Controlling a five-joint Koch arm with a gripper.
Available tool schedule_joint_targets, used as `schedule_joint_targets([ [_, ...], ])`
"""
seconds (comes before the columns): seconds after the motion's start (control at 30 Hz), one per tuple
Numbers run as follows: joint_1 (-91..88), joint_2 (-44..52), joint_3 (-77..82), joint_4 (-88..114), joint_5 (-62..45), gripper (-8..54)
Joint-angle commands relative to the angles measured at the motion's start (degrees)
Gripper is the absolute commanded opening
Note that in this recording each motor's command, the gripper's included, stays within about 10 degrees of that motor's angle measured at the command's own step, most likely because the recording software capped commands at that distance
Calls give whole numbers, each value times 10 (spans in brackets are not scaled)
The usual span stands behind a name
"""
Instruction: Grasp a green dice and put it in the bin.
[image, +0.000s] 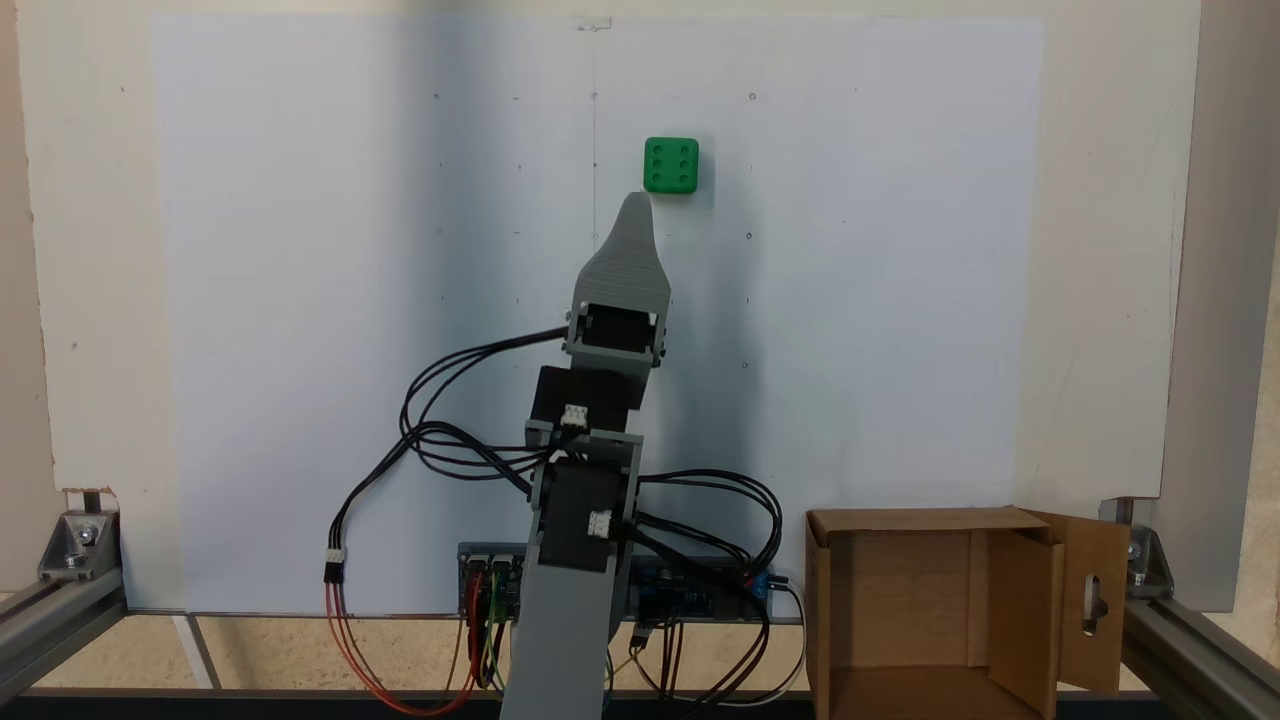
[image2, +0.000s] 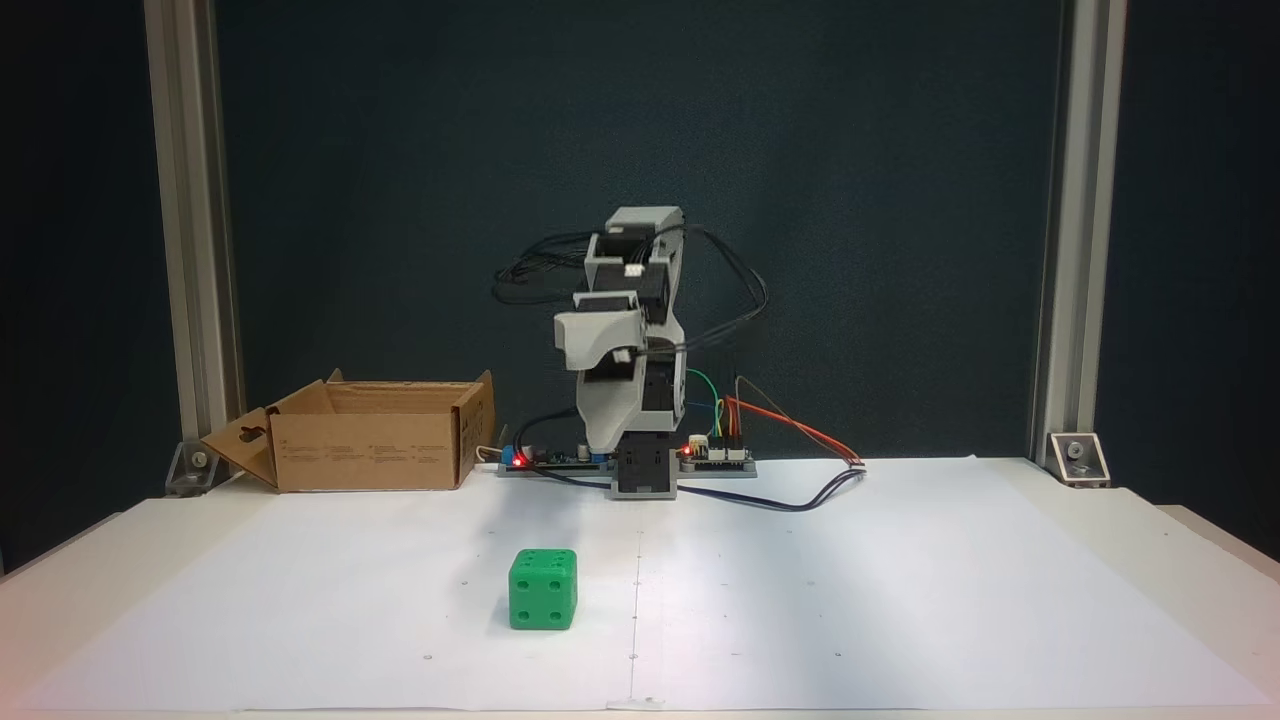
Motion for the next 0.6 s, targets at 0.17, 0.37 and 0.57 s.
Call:
schedule_joint_targets([
  [0.17, 6, -128, -203, 271, 8, 431],
  [0.37, 38, -287, -371, 429, 7, 438],
  [0.57, 70, -405, -530, 524, -6, 446],
])
